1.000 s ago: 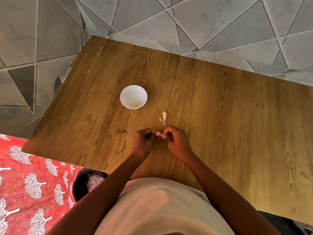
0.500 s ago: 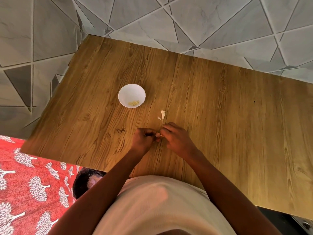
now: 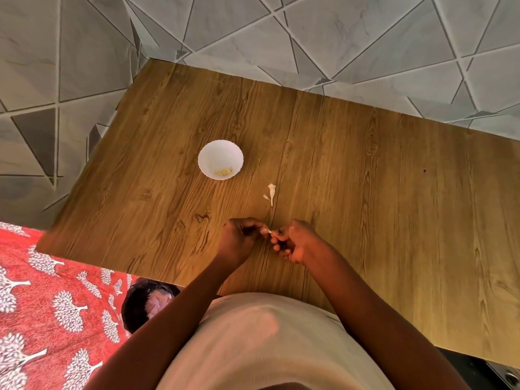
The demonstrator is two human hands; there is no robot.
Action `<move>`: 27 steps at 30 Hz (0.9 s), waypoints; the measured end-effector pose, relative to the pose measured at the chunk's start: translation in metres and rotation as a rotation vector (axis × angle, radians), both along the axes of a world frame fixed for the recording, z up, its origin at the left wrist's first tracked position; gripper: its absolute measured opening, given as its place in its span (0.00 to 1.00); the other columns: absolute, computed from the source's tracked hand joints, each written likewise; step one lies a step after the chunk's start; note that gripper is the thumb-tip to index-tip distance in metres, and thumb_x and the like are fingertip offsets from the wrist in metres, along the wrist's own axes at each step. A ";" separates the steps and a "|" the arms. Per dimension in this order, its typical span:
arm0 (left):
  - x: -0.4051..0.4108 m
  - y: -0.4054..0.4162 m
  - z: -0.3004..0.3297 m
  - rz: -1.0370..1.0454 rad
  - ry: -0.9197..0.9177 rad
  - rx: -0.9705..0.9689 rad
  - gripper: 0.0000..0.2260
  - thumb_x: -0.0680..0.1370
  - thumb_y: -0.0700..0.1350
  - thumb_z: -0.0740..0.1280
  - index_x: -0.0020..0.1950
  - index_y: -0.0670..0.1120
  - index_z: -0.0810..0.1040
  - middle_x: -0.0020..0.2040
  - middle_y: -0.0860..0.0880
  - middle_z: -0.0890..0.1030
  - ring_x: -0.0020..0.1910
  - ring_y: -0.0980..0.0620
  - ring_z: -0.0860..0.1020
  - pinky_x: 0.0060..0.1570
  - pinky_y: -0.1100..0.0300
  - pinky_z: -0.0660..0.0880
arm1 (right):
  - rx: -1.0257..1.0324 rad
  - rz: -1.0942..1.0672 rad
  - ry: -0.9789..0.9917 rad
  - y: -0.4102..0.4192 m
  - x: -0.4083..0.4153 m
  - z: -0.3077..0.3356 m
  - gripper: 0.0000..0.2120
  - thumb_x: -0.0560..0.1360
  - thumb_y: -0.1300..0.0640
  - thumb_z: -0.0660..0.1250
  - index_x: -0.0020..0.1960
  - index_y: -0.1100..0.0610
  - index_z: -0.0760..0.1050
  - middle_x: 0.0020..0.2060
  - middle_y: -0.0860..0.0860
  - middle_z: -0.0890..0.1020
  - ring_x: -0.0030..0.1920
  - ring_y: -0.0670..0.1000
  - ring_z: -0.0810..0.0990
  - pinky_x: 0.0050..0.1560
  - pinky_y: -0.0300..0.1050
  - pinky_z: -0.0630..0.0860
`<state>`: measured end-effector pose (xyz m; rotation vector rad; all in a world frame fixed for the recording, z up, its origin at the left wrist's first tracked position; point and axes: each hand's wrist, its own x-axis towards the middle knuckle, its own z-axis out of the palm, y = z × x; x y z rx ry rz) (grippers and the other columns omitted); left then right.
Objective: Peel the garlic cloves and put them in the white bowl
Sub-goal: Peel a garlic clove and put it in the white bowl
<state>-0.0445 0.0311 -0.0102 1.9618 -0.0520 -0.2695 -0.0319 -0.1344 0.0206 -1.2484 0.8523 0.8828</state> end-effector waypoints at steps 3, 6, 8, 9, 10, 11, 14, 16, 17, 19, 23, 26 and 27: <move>0.002 0.000 0.003 0.001 0.012 -0.017 0.07 0.78 0.35 0.71 0.45 0.43 0.87 0.39 0.52 0.86 0.41 0.57 0.84 0.48 0.67 0.77 | -0.162 0.152 -0.222 0.001 0.003 -0.002 0.13 0.80 0.70 0.59 0.40 0.62 0.75 0.30 0.54 0.75 0.30 0.49 0.71 0.26 0.39 0.63; 0.006 -0.002 0.008 0.043 0.138 -0.061 0.08 0.78 0.35 0.70 0.43 0.43 0.87 0.36 0.49 0.86 0.39 0.56 0.83 0.48 0.63 0.78 | -0.485 0.512 -0.740 0.000 0.000 -0.007 0.10 0.77 0.70 0.63 0.40 0.59 0.76 0.33 0.51 0.77 0.35 0.49 0.75 0.37 0.45 0.72; 0.008 -0.005 0.011 0.076 0.218 -0.073 0.11 0.78 0.33 0.69 0.40 0.43 0.87 0.36 0.47 0.85 0.37 0.56 0.82 0.49 0.56 0.79 | -0.701 0.731 -0.962 -0.004 -0.003 -0.010 0.07 0.73 0.69 0.66 0.42 0.58 0.75 0.37 0.50 0.77 0.39 0.50 0.74 0.40 0.50 0.72; 0.010 -0.007 0.013 0.102 0.255 -0.089 0.12 0.77 0.31 0.67 0.40 0.43 0.87 0.36 0.46 0.85 0.37 0.55 0.81 0.48 0.55 0.79 | -0.801 0.824 -1.048 -0.005 -0.004 -0.009 0.07 0.71 0.68 0.67 0.43 0.58 0.74 0.39 0.51 0.77 0.41 0.50 0.73 0.38 0.49 0.71; 0.012 -0.007 0.015 0.139 0.289 -0.114 0.13 0.76 0.30 0.66 0.39 0.42 0.86 0.35 0.44 0.85 0.36 0.55 0.81 0.46 0.55 0.78 | -0.885 0.892 -1.127 -0.006 -0.004 -0.007 0.08 0.70 0.68 0.69 0.45 0.58 0.74 0.41 0.52 0.77 0.42 0.50 0.73 0.38 0.47 0.69; 0.015 -0.006 0.015 0.181 0.317 -0.136 0.13 0.76 0.29 0.65 0.39 0.41 0.86 0.35 0.44 0.84 0.35 0.56 0.81 0.44 0.56 0.77 | -0.947 0.924 -1.197 -0.008 -0.004 -0.007 0.09 0.68 0.68 0.70 0.46 0.59 0.74 0.42 0.53 0.77 0.42 0.50 0.73 0.37 0.45 0.69; 0.021 0.003 0.011 0.233 0.309 -0.134 0.12 0.77 0.29 0.66 0.42 0.40 0.86 0.36 0.48 0.85 0.37 0.58 0.81 0.46 0.57 0.76 | -1.012 0.807 -1.262 -0.021 -0.004 -0.011 0.12 0.66 0.70 0.71 0.45 0.58 0.74 0.41 0.53 0.78 0.41 0.49 0.73 0.33 0.44 0.70; 0.019 0.006 0.010 0.196 0.273 -0.102 0.08 0.78 0.34 0.70 0.43 0.43 0.87 0.38 0.50 0.86 0.41 0.58 0.82 0.50 0.58 0.77 | -0.962 0.749 -1.202 -0.027 -0.002 -0.017 0.10 0.69 0.69 0.71 0.45 0.57 0.76 0.42 0.50 0.78 0.42 0.47 0.75 0.37 0.44 0.74; 0.017 0.005 0.009 0.169 0.258 -0.083 0.06 0.78 0.36 0.72 0.43 0.44 0.87 0.38 0.51 0.87 0.42 0.58 0.83 0.52 0.58 0.77 | -0.919 0.742 -1.171 -0.028 -0.001 -0.019 0.08 0.71 0.67 0.72 0.45 0.56 0.79 0.43 0.49 0.79 0.43 0.47 0.77 0.40 0.44 0.76; 0.014 0.001 0.008 0.121 0.235 -0.050 0.05 0.78 0.39 0.73 0.43 0.46 0.87 0.39 0.53 0.87 0.44 0.58 0.83 0.54 0.59 0.77 | -0.837 0.727 -1.112 -0.027 -0.001 -0.021 0.06 0.73 0.65 0.73 0.46 0.55 0.83 0.41 0.48 0.82 0.42 0.45 0.79 0.43 0.43 0.78; 0.016 0.000 0.004 0.087 0.231 -0.021 0.07 0.79 0.39 0.71 0.43 0.47 0.87 0.40 0.55 0.87 0.44 0.60 0.82 0.56 0.57 0.77 | -0.759 0.683 -1.023 -0.026 -0.004 -0.023 0.04 0.73 0.62 0.76 0.45 0.55 0.84 0.40 0.47 0.84 0.39 0.40 0.79 0.43 0.36 0.76; 0.018 0.001 0.005 0.077 0.242 -0.032 0.08 0.80 0.39 0.70 0.44 0.47 0.87 0.40 0.53 0.87 0.43 0.59 0.82 0.54 0.56 0.78 | -0.719 0.679 -1.020 -0.030 -0.004 -0.025 0.06 0.74 0.64 0.74 0.49 0.57 0.85 0.43 0.50 0.86 0.43 0.42 0.81 0.47 0.36 0.75; 0.018 0.001 0.005 0.080 0.248 -0.039 0.08 0.80 0.39 0.70 0.44 0.46 0.87 0.40 0.52 0.87 0.42 0.57 0.82 0.54 0.55 0.78 | -0.709 0.674 -1.021 -0.030 -0.004 -0.025 0.08 0.74 0.66 0.73 0.51 0.57 0.85 0.45 0.51 0.86 0.45 0.42 0.81 0.49 0.34 0.74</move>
